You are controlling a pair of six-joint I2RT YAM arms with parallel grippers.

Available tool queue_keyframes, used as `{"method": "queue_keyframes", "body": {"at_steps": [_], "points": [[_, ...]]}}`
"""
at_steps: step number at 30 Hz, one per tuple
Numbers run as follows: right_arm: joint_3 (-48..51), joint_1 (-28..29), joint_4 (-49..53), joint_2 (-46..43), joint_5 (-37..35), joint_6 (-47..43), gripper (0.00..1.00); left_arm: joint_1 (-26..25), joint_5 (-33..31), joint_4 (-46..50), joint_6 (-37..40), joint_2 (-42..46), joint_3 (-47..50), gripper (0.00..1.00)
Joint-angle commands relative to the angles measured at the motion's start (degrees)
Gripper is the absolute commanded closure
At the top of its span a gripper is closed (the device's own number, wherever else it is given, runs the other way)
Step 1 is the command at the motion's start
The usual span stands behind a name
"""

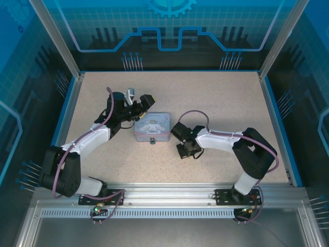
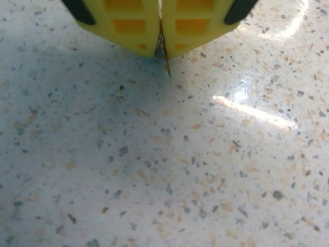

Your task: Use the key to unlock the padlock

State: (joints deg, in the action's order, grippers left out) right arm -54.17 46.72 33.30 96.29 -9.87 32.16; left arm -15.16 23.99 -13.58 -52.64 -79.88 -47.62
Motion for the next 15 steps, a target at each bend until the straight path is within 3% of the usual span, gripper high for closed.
{"method": "queue_keyframes", "body": {"at_steps": [1,7,15], "points": [[0.2,0.9,-0.5,1.1,1.8,-0.5,1.0,-0.2,0.3,-0.8,-0.8,-0.6,-1.1,0.01],[2.1,-1.3,-2.4,-4.5,6.0,-1.8,1.0,-0.2,0.4,-0.7,-0.8,-0.4,-1.0,0.01],[7.3,-9.7,-8.9,-18.1,22.6,-4.4,1.0,-0.4,2.2,-0.1,-0.6,0.5,-0.4,0.01]]}}
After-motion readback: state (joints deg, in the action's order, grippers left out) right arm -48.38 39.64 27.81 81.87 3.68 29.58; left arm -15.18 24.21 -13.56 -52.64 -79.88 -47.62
